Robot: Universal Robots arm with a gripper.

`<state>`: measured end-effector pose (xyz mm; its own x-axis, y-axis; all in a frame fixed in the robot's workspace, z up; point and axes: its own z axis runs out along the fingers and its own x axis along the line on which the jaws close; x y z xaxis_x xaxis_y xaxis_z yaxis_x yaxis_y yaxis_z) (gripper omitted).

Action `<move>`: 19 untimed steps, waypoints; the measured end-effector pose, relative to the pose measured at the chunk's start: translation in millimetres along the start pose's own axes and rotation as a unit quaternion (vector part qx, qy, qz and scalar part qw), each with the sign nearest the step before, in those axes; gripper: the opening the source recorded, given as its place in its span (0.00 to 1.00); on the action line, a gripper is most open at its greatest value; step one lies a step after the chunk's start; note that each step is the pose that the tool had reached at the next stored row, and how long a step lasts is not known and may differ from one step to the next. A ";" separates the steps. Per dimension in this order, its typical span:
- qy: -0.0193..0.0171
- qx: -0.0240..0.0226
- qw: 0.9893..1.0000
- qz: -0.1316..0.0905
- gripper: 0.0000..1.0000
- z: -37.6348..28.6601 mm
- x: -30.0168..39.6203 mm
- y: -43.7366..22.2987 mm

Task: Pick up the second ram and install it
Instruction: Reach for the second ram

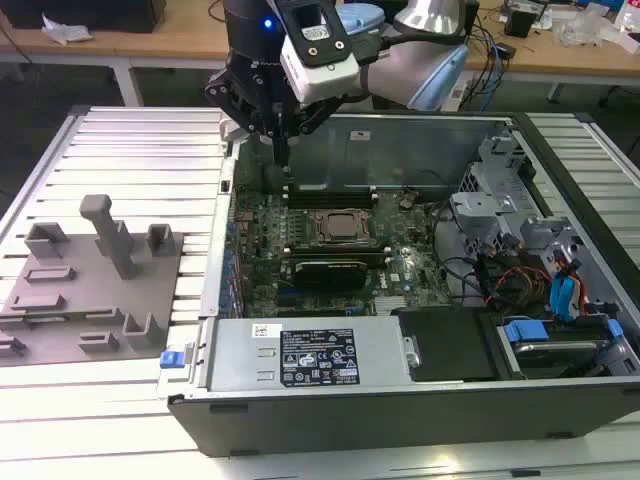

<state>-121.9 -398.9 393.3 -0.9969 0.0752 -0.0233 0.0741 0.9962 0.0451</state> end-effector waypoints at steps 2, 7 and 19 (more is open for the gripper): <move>0.000 0.000 1.000 0.000 0.11 -0.2 8.1 -0.6; 0.000 0.000 1.000 0.000 0.11 -0.7 28.8 -2.2; 0.000 0.000 1.000 0.000 0.11 -1.4 72.7 -5.4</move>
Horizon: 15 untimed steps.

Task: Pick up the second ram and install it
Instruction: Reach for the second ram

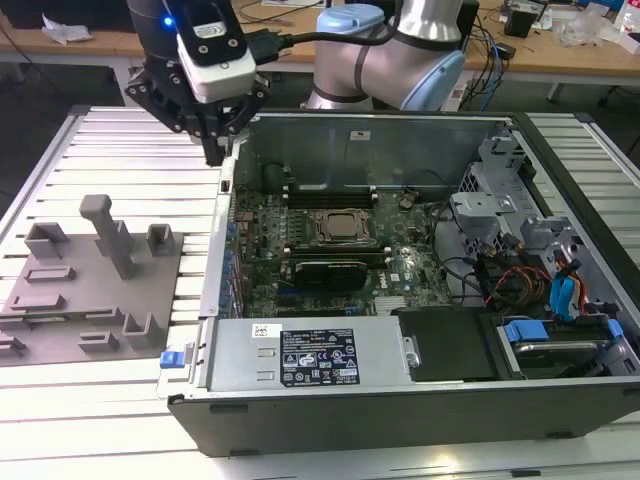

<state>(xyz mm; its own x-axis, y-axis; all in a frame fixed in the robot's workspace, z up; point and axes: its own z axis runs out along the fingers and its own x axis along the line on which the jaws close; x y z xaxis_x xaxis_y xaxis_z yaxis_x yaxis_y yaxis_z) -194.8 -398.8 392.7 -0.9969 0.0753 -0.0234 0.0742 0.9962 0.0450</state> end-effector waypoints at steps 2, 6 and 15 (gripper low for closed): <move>0.000 0.000 1.000 0.000 0.11 0.0 5.5 -0.4; 0.000 0.000 1.000 0.000 0.11 -0.1 16.0 -1.2; 0.000 0.000 1.000 0.000 0.11 -0.3 41.9 -3.2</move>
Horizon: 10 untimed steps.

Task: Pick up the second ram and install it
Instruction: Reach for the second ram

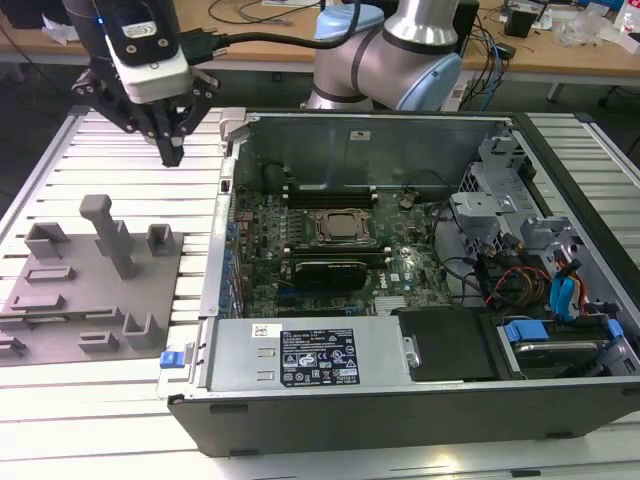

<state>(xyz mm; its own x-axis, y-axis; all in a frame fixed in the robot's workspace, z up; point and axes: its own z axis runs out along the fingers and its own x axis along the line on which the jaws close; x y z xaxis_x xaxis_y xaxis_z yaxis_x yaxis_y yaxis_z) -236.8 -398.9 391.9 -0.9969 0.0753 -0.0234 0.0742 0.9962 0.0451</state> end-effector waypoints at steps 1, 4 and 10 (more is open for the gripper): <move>0.000 0.000 1.000 0.000 0.11 0.0 2.8 -0.2; 0.000 0.000 1.000 0.000 0.11 -0.1 10.8 -0.8; 0.000 0.000 1.000 0.000 0.11 -0.2 35.5 -2.7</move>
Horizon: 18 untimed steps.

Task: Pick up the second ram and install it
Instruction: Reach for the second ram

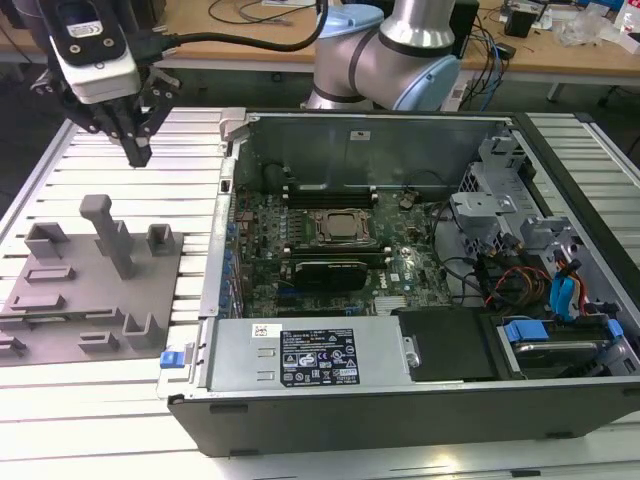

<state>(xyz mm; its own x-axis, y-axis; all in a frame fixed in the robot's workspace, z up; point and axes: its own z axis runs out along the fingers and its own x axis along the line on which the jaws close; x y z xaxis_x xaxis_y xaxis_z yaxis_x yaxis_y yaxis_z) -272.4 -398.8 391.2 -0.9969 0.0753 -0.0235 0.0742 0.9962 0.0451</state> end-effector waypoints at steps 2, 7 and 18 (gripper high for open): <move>0.000 0.000 1.000 0.000 0.11 0.0 7.2 -0.5; 0.000 0.000 1.000 0.000 0.11 0.1 23.0 -1.8; 0.000 0.000 1.000 0.000 0.11 0.3 59.7 -4.5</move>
<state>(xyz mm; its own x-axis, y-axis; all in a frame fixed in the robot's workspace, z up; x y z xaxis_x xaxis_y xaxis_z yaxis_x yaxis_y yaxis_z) -332.2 -398.8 389.4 -0.9969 0.0754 -0.0234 0.0743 0.9962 0.0451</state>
